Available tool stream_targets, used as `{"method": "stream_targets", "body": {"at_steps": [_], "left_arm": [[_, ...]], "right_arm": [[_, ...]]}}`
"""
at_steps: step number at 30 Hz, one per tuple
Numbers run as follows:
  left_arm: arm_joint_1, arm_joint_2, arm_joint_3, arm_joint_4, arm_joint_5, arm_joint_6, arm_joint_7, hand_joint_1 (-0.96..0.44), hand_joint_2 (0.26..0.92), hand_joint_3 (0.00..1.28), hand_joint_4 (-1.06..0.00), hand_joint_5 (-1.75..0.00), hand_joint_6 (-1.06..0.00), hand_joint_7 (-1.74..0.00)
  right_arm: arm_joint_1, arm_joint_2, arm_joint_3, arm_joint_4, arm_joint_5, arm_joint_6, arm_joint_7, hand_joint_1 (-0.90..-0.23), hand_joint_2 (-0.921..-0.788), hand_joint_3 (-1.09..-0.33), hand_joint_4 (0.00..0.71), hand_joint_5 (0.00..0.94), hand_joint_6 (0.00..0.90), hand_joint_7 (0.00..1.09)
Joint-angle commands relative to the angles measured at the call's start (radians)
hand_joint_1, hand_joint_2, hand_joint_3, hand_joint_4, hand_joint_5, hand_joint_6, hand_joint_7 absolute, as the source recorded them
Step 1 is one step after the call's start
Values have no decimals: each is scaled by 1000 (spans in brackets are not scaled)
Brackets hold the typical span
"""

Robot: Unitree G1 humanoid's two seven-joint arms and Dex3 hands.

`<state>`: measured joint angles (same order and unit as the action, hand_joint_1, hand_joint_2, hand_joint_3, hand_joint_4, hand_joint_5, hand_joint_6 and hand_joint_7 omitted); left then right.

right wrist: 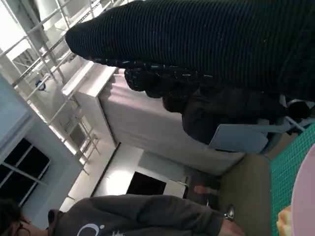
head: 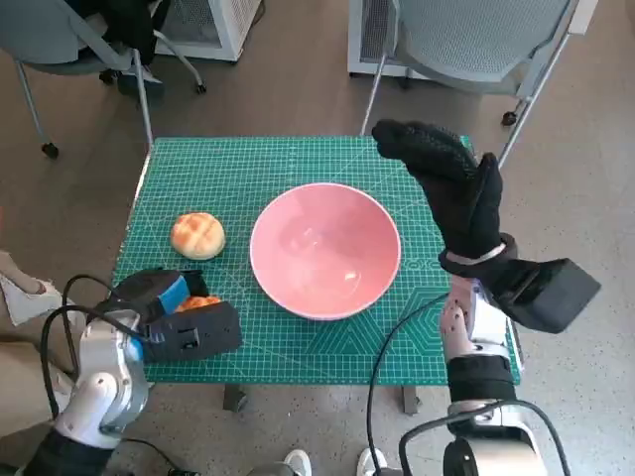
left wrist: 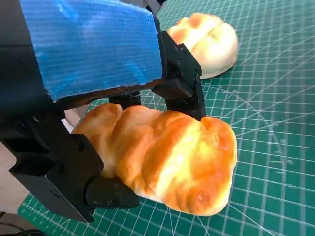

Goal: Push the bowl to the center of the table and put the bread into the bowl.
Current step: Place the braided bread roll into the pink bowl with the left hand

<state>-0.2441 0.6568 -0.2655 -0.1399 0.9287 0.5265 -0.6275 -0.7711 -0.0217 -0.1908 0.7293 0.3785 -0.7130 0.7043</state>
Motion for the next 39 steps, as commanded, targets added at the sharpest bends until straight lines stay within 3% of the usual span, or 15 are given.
{"method": "stream_targets", "body": {"at_steps": [1,12,19,33,39], "left_arm": [[-5,18,29,-86,1,2,-21,5,632,660,-523,-1614,-672,-1055],[-96,7,85,-212,-5,-7,-42,5,662,523,-671,-1427,-717,-968],[-181,-13,111,-275,-2,-12,-36,2,643,498,-753,-1316,-768,-929],[-371,-93,72,-315,40,-10,-48,3,672,431,-791,-1217,-756,-969],[-436,-163,24,-252,41,-42,-5,3,686,397,-799,-1211,-775,-931]], "right_arm": [[9,-2,1,15,7,10,9,-667,-921,-868,86,0,47,207],[3,-5,0,28,8,6,12,-667,-921,-867,86,0,39,222],[-3,-10,-2,35,12,7,15,-667,-921,-868,86,0,33,233],[4,-18,0,22,7,4,10,-680,-921,-872,85,0,20,257],[8,-23,0,18,2,-1,7,-680,-921,-873,85,0,14,267]]}}
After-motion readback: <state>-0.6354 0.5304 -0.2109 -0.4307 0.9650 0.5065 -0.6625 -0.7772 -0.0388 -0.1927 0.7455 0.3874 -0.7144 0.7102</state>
